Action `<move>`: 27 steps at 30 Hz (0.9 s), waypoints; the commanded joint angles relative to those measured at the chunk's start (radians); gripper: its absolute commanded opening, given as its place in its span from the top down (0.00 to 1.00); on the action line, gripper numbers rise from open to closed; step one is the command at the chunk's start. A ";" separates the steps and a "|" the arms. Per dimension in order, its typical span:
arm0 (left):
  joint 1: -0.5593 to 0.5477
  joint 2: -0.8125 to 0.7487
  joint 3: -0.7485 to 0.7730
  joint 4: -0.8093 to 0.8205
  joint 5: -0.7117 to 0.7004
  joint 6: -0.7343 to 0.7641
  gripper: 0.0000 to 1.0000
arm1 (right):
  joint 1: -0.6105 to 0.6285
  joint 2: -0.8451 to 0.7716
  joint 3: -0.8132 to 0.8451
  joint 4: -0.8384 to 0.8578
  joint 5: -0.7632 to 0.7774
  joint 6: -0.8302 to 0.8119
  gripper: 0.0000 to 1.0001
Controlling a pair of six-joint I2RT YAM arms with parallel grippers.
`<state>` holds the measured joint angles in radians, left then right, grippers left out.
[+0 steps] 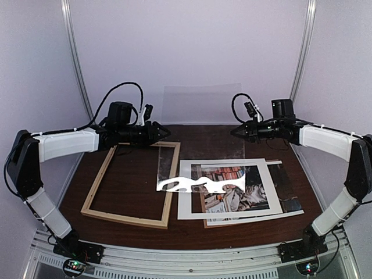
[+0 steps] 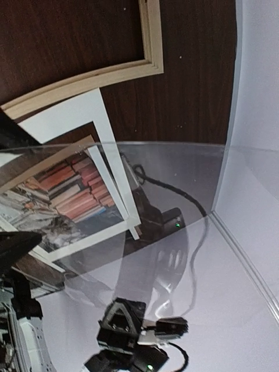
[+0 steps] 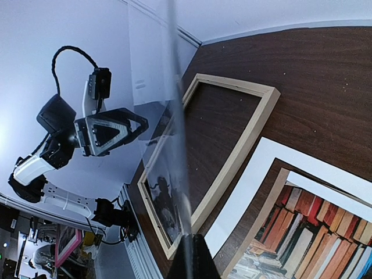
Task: Put the photo into the frame
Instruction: Pass from the left arm to the right, then move the frame body to the center of the board.
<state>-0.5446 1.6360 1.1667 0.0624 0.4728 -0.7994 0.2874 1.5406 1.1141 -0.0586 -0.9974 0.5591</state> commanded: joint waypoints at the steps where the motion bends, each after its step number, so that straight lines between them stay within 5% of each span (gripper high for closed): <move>1: 0.024 -0.041 0.042 -0.190 -0.110 0.140 0.45 | -0.004 -0.050 0.105 -0.157 0.018 -0.098 1.00; 6: 0.128 -0.055 0.095 -0.450 -0.260 0.256 0.30 | -0.003 -0.054 0.196 -0.397 0.072 -0.218 1.00; 18: 0.342 0.156 0.221 -0.775 -0.668 0.400 0.18 | 0.004 -0.107 0.218 -0.411 0.039 -0.164 1.00; 27: 0.460 0.269 0.244 -0.811 -0.646 0.421 0.15 | 0.005 -0.139 0.201 -0.380 0.019 -0.137 1.00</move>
<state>-0.1173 1.8778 1.3720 -0.7113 -0.1535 -0.4061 0.2859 1.4212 1.2972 -0.4786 -0.9489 0.4011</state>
